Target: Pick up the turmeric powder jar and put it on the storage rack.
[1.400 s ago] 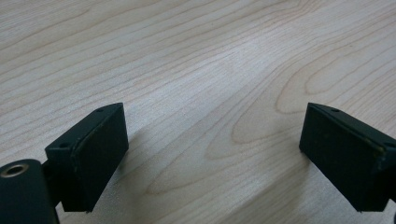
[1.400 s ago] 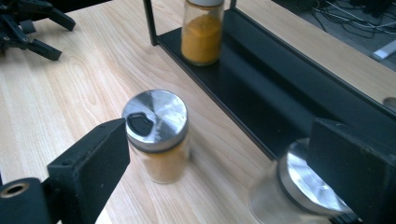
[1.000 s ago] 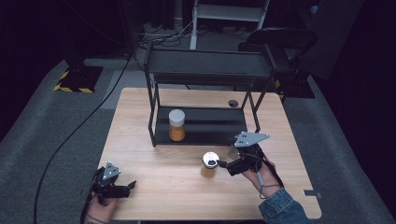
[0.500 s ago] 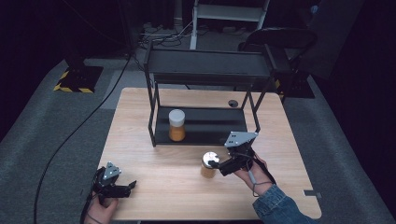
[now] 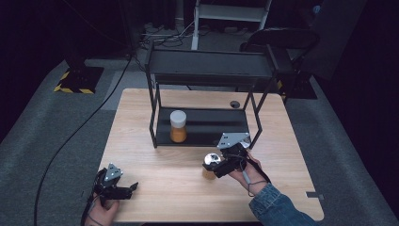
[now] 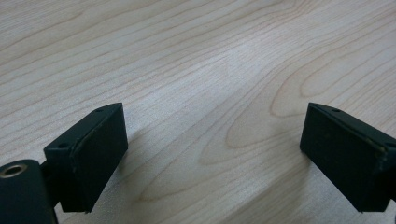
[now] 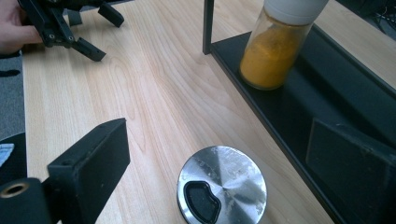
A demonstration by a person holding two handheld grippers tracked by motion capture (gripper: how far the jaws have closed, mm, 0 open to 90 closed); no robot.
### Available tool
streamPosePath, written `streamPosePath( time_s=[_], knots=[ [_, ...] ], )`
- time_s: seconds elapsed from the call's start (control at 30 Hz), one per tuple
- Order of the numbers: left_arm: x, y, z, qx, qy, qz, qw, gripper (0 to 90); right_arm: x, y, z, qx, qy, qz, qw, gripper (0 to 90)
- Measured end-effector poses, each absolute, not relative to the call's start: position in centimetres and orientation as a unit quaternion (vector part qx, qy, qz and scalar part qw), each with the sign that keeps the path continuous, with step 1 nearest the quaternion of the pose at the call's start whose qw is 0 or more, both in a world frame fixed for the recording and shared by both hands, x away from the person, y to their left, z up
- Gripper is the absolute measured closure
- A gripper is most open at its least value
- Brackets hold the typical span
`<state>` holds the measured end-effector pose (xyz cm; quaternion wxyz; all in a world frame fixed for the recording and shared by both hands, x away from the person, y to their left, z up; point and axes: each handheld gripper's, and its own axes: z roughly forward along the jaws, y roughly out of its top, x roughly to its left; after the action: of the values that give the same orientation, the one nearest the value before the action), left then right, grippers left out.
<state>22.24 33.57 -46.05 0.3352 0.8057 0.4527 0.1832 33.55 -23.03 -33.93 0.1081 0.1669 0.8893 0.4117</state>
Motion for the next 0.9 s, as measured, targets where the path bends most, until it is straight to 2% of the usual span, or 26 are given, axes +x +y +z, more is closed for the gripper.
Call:
streamPosePath(
  time_s=[0.5,0.9],
  knots=[
    [22.2,33.5,-46.1,0.805,0.454,0.184,0.335,7.7,34.4,-21.9,-35.6,0.172,0.9,0.388,0.096,7.0],
    [22.2,33.5,-46.1,0.805,0.454,0.184,0.335,7.7,35.2,-21.1,-37.2,0.188,0.911,0.356,0.088,14.2]
  ],
)
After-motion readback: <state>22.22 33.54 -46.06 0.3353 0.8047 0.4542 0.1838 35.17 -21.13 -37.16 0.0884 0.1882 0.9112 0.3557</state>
